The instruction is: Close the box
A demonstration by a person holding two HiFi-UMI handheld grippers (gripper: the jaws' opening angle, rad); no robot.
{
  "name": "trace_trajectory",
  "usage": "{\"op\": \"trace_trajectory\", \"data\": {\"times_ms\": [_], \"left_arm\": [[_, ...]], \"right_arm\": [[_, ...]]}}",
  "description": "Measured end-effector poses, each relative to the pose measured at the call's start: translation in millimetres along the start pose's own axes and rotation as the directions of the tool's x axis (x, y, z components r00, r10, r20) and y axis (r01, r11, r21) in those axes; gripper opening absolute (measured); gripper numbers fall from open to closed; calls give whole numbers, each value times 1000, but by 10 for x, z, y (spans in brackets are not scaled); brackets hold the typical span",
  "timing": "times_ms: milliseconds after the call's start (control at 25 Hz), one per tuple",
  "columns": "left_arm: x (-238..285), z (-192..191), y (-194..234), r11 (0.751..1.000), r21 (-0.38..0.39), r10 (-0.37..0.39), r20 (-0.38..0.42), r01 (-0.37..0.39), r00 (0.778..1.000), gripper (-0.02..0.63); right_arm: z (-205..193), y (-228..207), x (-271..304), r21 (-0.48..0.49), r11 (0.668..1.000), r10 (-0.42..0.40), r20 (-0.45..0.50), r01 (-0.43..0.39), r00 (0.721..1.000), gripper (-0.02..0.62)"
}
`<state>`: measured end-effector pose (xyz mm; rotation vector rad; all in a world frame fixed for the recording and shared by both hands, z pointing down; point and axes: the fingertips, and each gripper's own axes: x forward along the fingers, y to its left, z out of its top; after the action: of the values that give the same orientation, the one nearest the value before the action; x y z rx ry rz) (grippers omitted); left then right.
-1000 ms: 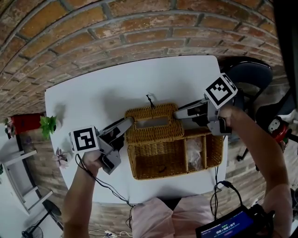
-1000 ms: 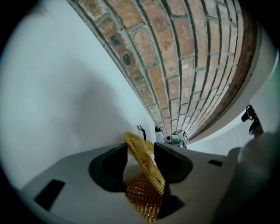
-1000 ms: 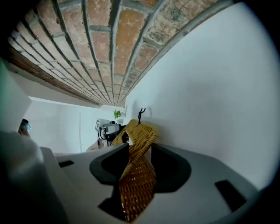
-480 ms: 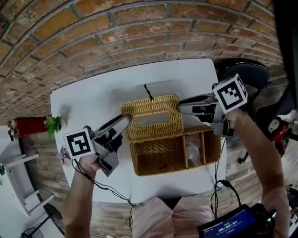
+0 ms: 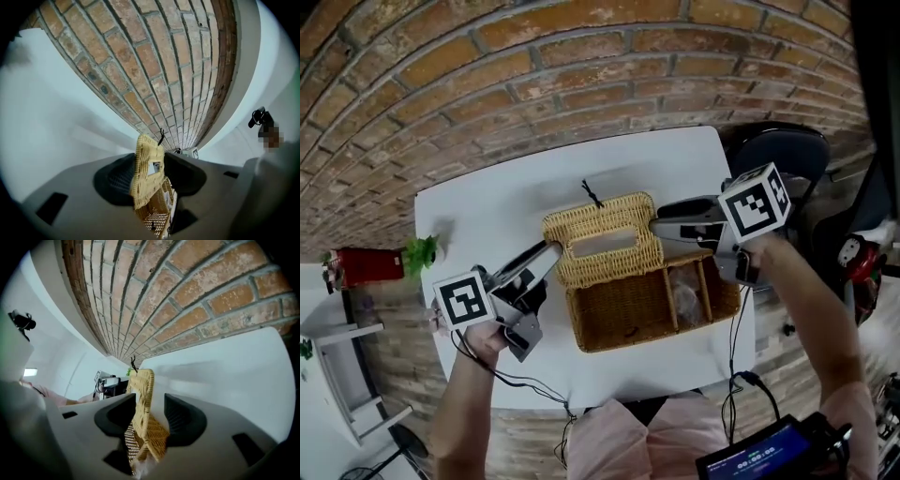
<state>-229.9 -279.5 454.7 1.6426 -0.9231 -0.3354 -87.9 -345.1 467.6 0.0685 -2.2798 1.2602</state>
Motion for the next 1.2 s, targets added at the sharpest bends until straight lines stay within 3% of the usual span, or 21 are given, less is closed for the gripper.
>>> {"op": "trace_trajectory", "data": {"times_ms": [80, 240, 400, 520, 960, 1120, 1200], "left_arm": [[-11, 0, -20, 1000, 3, 0, 8, 0, 1000, 193], [-17, 8, -89, 1000, 17, -13, 12, 12, 1000, 193], [-71, -6, -139, 999, 25, -28, 21, 27, 999, 193], [-128, -27, -200, 998, 34, -47, 28, 46, 998, 193], [-374, -271, -390, 994, 88, -71, 21, 69, 997, 193], [-482, -347, -501, 980, 182, -79, 13, 75, 997, 193], [-548, -445, -514, 979, 188, -77, 3, 75, 997, 193]], "right_arm": [[14, 23, 56, 25, 999, 33, 30, -34, 999, 204], [174, 100, 46, -19, 998, 69, 91, -68, 993, 191], [262, 258, -48, -83, 993, 99, 142, -87, 985, 93], [263, 368, -124, -128, 987, 113, 164, -92, 980, 58], [8, 779, -257, -277, 960, 89, 161, -41, 983, 80], [-126, 928, -268, -357, 934, 53, 163, 9, 985, 87], [-212, 1004, -273, -397, 917, 40, 166, 30, 985, 91]]}}
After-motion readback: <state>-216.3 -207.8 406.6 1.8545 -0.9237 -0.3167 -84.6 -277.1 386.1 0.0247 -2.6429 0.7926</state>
